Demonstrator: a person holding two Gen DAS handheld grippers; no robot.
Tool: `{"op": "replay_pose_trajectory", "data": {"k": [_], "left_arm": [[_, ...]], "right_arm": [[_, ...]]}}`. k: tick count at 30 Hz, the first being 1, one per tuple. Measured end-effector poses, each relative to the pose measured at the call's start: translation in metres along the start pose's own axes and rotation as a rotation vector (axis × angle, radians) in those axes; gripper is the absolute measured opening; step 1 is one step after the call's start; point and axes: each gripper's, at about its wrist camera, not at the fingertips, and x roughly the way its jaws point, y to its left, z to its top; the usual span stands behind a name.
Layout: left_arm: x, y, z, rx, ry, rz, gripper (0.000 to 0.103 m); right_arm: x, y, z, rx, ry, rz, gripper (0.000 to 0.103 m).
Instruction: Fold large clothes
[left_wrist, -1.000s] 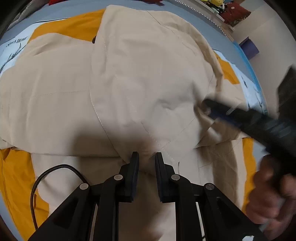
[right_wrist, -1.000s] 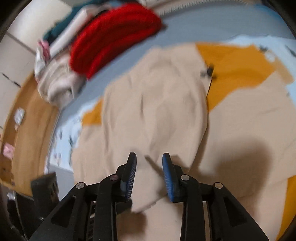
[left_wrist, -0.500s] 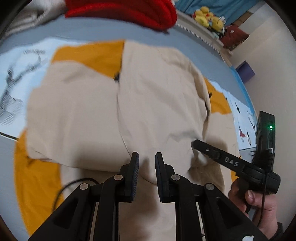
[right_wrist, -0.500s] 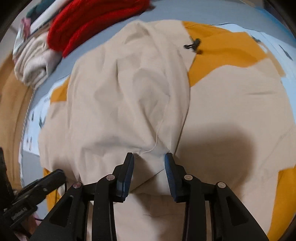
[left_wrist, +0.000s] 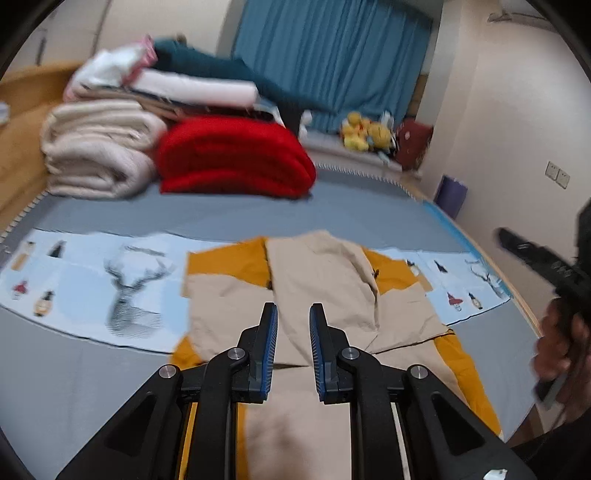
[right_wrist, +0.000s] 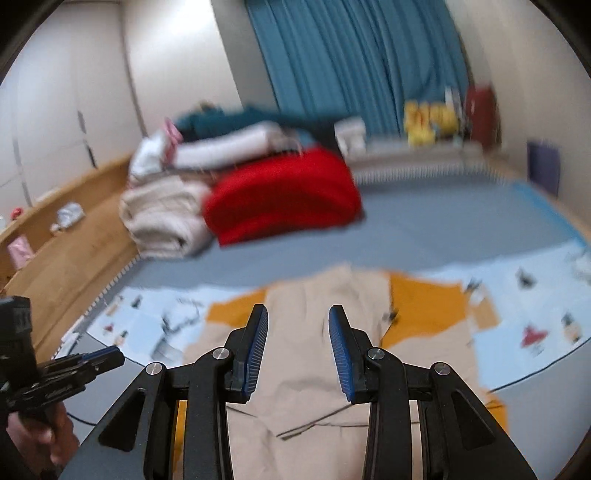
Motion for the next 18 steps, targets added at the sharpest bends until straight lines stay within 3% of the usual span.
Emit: {"op": "replay_pose_trajectory", "data": {"k": [4, 8, 14, 15, 16, 18], "left_arm": [[-0.071, 0.016, -0.026, -0.066, -0.042, 0.01, 0.015], [-0.117, 0.028, -0.072, -0.073, -0.016, 0.029, 0.015], [-0.131, 0.051, -0.137, -0.123, 0.067, 0.082, 0.015], [-0.127, 0.056, -0.148, -0.142, 0.094, 0.089, 0.014], [-0.117, 0.062, -0.16, -0.173, 0.164, 0.107, 0.013], [-0.11, 0.066, -0.17, -0.213, 0.217, 0.089, 0.012]], "right_arm": [[-0.099, -0.01, 0.001, 0.033, -0.069, -0.05, 0.036], [-0.18, -0.031, -0.029, 0.055, -0.048, -0.123, 0.036], [-0.256, -0.087, -0.111, 0.162, 0.002, -0.28, 0.033], [-0.258, -0.096, -0.124, 0.167, 0.021, -0.304, 0.028], [-0.262, -0.104, -0.137, 0.171, 0.036, -0.333, 0.026], [-0.266, -0.122, -0.158, 0.217, 0.084, -0.364, 0.026]]}}
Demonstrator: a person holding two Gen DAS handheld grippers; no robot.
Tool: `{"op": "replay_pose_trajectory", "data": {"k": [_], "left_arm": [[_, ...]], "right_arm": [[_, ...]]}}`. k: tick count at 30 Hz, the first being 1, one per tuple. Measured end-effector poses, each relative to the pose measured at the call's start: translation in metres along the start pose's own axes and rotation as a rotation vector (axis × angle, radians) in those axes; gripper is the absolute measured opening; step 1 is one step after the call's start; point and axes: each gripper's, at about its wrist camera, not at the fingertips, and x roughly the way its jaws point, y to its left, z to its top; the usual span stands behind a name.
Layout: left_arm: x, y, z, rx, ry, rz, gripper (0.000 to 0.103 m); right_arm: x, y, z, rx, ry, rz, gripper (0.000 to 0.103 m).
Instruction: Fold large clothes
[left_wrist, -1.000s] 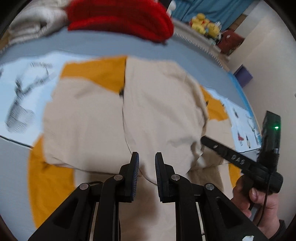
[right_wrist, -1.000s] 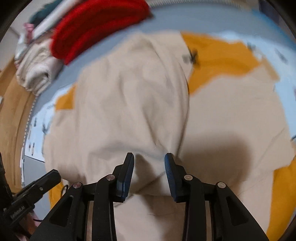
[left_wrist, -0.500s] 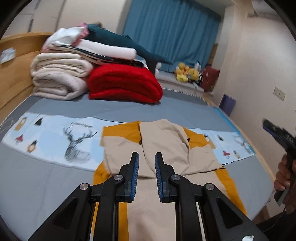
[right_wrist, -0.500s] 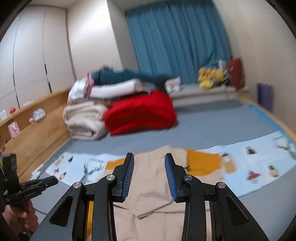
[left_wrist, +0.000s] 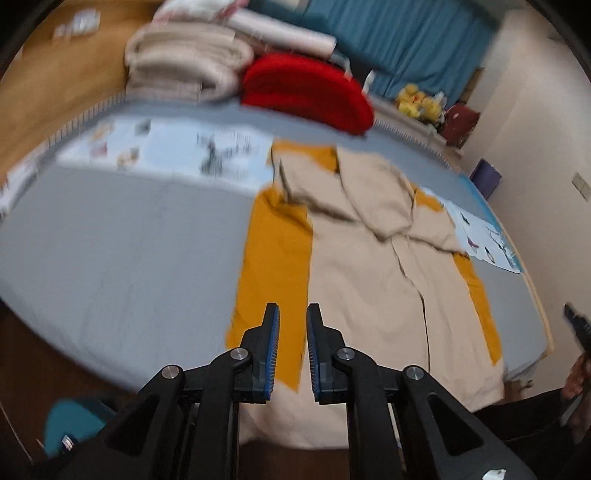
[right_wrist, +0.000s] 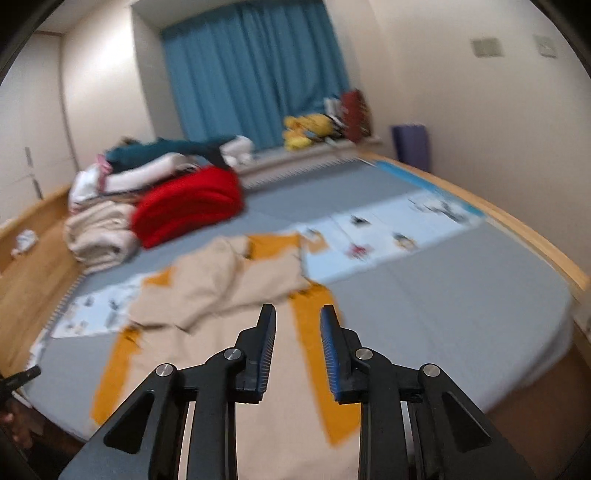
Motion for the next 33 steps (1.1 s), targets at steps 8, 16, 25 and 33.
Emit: {"op": "replay_pose_trajectory", "data": {"k": [8, 16, 25, 33], "left_arm": [[0.02, 0.007, 0.012, -0.049, 0.056, -0.003, 0.012], [0.035, 0.016, 0.017, -0.131, 0.095, -0.025, 0.012], [0.047, 0.031, 0.004, -0.133, 0.197, 0.054, 0.012], [0.063, 0.064, -0.005, -0.253, 0.241, 0.034, 0.012]], "right_arm": [[0.045, -0.019, -0.006, 0.047, 0.148, -0.026, 0.026], [0.074, -0.008, -0.01, 0.036, 0.234, -0.018, 0.027], [0.095, -0.024, -0.031, 0.087, 0.32, -0.069, 0.027], [0.117, -0.037, -0.041, 0.153, 0.405, -0.073, 0.027]]}}
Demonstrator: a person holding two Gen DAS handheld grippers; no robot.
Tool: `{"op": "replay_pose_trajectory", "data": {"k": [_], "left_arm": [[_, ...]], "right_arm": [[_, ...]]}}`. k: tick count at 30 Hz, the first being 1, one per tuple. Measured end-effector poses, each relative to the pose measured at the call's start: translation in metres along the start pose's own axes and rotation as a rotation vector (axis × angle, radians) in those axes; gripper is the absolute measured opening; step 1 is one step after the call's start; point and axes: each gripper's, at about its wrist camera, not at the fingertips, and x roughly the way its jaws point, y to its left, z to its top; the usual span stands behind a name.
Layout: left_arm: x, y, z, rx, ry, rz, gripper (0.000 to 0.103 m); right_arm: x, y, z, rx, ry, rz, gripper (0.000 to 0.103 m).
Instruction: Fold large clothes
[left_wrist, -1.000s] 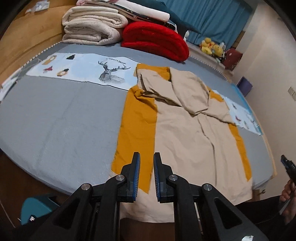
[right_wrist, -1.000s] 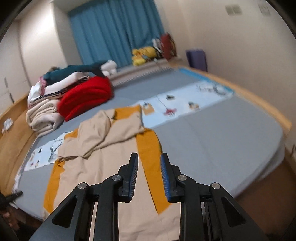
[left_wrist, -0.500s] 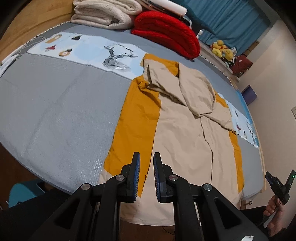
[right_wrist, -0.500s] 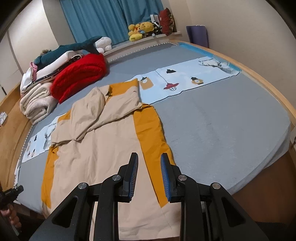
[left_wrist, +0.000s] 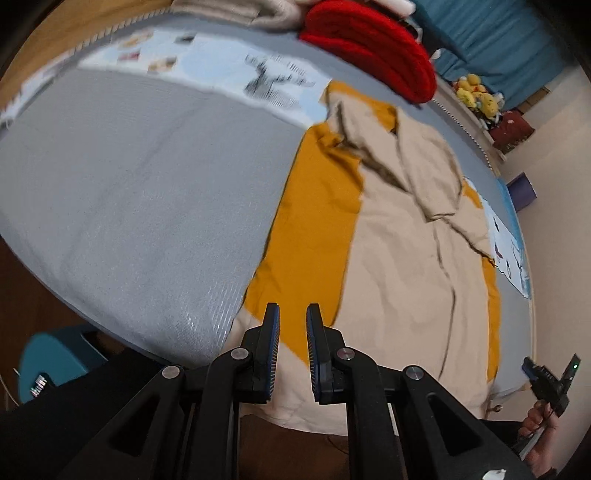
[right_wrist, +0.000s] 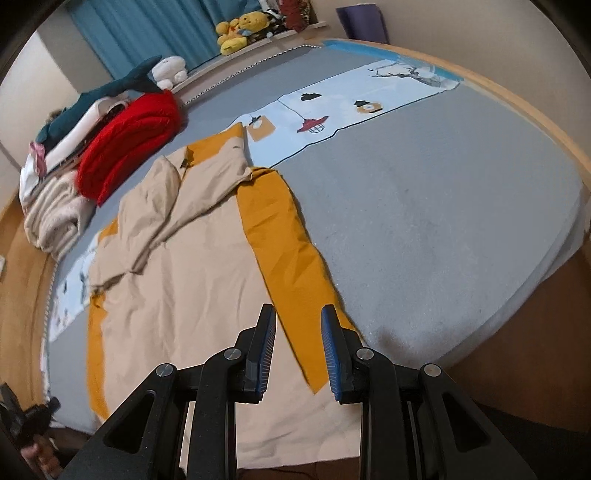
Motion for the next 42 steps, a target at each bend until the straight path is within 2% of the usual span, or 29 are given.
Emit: {"op": "replay_pose_trajectory", "data": {"k": [1, 2, 3, 6, 9, 12, 16, 21, 24, 29, 32, 33, 34, 35, 36, 37, 39, 42], "left_arm": [[0.012, 0.005, 0.002, -0.039, 0.058, 0.019, 0.012], [0.02, 0.006, 0.004, -0.058, 0.088, 0.007, 0.012], [0.024, 0.006, 0.006, -0.057, 0.095, -0.002, 0.015], [0.035, 0.004, 0.009, -0.048, 0.109, 0.043, 0.018], [0.044, 0.006, 0.009, -0.064, 0.14, 0.061, 0.027], [0.051, 0.009, 0.006, -0.065, 0.165, 0.104, 0.035], [0.058, 0.016, 0.003, -0.078, 0.195, 0.129, 0.036], [0.07, 0.022, 0.003, -0.086, 0.222, 0.153, 0.037], [0.076, 0.025, 0.001, -0.087, 0.24, 0.162, 0.038], [0.078, 0.027, 0.0, -0.085, 0.236, 0.16, 0.041], [0.078, 0.022, -0.003, -0.037, 0.231, 0.184, 0.041], [0.077, 0.019, -0.003, -0.017, 0.227, 0.193, 0.039], [0.076, 0.017, -0.004, -0.001, 0.225, 0.198, 0.028], [0.076, 0.016, -0.006, 0.017, 0.228, 0.197, 0.018], [0.074, 0.015, -0.007, 0.024, 0.226, 0.19, 0.013], [0.07, 0.014, -0.008, 0.031, 0.219, 0.179, 0.012], [0.056, 0.013, -0.01, 0.036, 0.192, 0.149, 0.011], [0.044, 0.018, -0.013, 0.021, 0.182, 0.106, 0.011]], "right_arm": [[0.007, 0.0, 0.0, -0.004, 0.026, -0.008, 0.027], [0.011, 0.001, -0.001, -0.018, 0.032, -0.002, 0.027], [0.014, 0.003, 0.0, -0.043, 0.035, -0.013, 0.027], [0.022, 0.004, -0.002, -0.114, 0.048, -0.06, 0.027], [0.034, -0.006, -0.005, -0.111, 0.109, -0.083, 0.028], [0.044, -0.017, -0.007, -0.085, 0.157, -0.115, 0.033], [0.053, -0.033, -0.005, -0.008, 0.195, -0.1, 0.043], [0.077, -0.04, -0.009, 0.032, 0.285, -0.101, 0.045], [0.092, -0.04, -0.016, 0.019, 0.347, -0.119, 0.045], [0.095, -0.033, -0.02, -0.038, 0.355, -0.146, 0.046], [0.094, -0.031, -0.022, -0.053, 0.357, -0.143, 0.046], [0.094, -0.029, -0.023, -0.059, 0.356, -0.143, 0.045], [0.094, -0.028, -0.024, -0.066, 0.356, -0.142, 0.038], [0.093, -0.026, -0.025, -0.075, 0.355, -0.14, 0.03], [0.091, -0.025, -0.026, -0.079, 0.352, -0.132, 0.017], [0.087, -0.025, -0.026, -0.071, 0.344, -0.111, 0.01], [0.076, -0.026, -0.023, -0.043, 0.319, -0.064, 0.006], [0.059, -0.029, -0.02, -0.004, 0.281, -0.001, 0.006]]}}
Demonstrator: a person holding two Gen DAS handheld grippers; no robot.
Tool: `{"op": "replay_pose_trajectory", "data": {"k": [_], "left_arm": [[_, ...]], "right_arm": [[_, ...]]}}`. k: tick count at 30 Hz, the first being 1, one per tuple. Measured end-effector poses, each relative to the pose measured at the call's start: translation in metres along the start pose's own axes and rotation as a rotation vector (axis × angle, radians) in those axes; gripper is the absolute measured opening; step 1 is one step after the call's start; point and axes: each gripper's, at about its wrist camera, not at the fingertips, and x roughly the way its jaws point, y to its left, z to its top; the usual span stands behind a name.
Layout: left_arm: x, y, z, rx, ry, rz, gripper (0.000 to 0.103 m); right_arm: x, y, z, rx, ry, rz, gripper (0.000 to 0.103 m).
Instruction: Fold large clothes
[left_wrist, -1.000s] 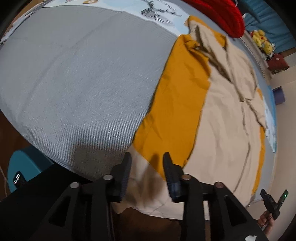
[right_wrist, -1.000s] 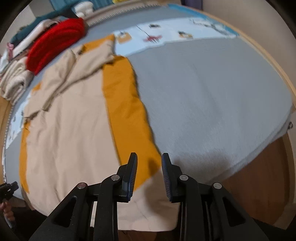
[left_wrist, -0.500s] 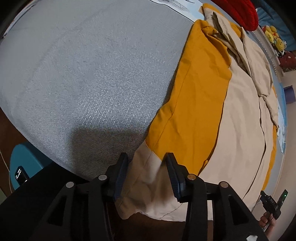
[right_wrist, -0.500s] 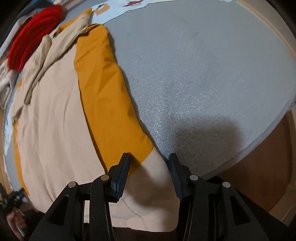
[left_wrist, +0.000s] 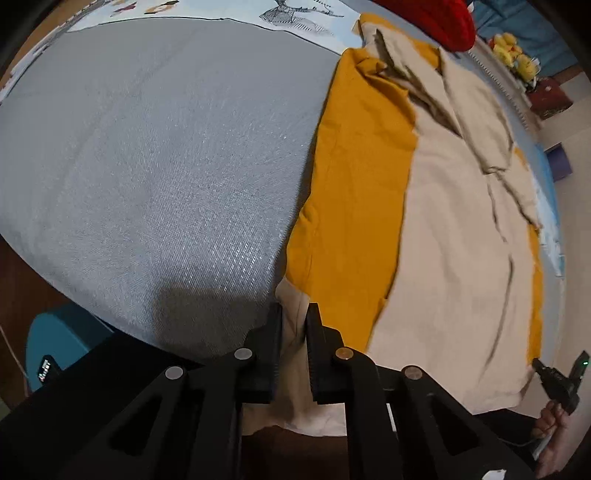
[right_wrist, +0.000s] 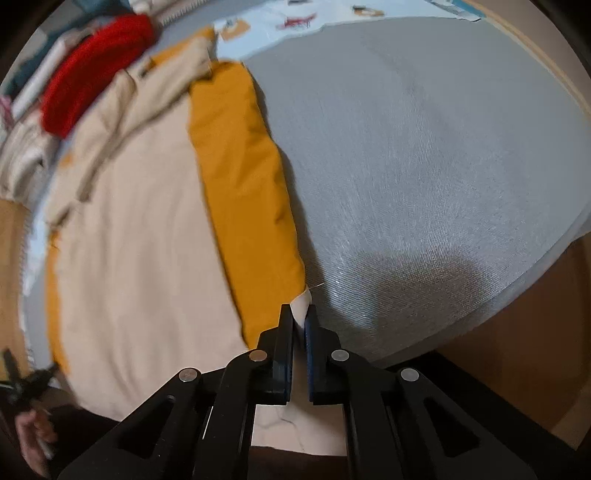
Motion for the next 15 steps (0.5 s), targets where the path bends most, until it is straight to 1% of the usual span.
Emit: {"op": "replay_pose_trajectory", "data": {"k": [2, 4, 5, 6, 7, 8, 10, 13, 15], "left_arm": [[0.003, 0.007, -0.001, -0.023, 0.023, -0.015, 0.011], [0.012, 0.008, -0.003, -0.039, 0.061, -0.011, 0.014], [0.015, 0.006, -0.004, -0.04, 0.076, -0.001, 0.016], [0.016, 0.006, -0.006, -0.037, 0.088, 0.013, 0.018], [0.02, 0.004, -0.006, -0.033, 0.099, 0.026, 0.019], [0.022, 0.004, -0.007, -0.028, 0.107, 0.034, 0.02], [0.025, 0.0, -0.005, -0.023, 0.108, 0.037, 0.021], [0.026, -0.004, -0.007, -0.008, 0.106, 0.041, 0.021], [0.025, -0.009, -0.007, 0.001, 0.1, 0.04, 0.019]], "right_arm": [[0.002, -0.004, -0.002, 0.014, 0.014, 0.007, 0.007], [0.011, -0.008, -0.003, 0.038, 0.049, -0.011, 0.015], [0.018, -0.013, -0.002, 0.047, 0.068, -0.025, 0.017], [0.024, -0.014, -0.002, 0.057, 0.089, -0.035, 0.023], [0.029, -0.015, -0.003, 0.066, 0.107, -0.035, 0.026], [0.031, -0.015, -0.004, 0.071, 0.108, -0.034, 0.026], [0.032, -0.013, -0.003, 0.058, 0.111, -0.033, 0.032], [0.031, -0.004, -0.006, 0.009, 0.11, -0.057, 0.034], [0.036, 0.004, -0.006, -0.028, 0.118, -0.072, 0.034]]}}
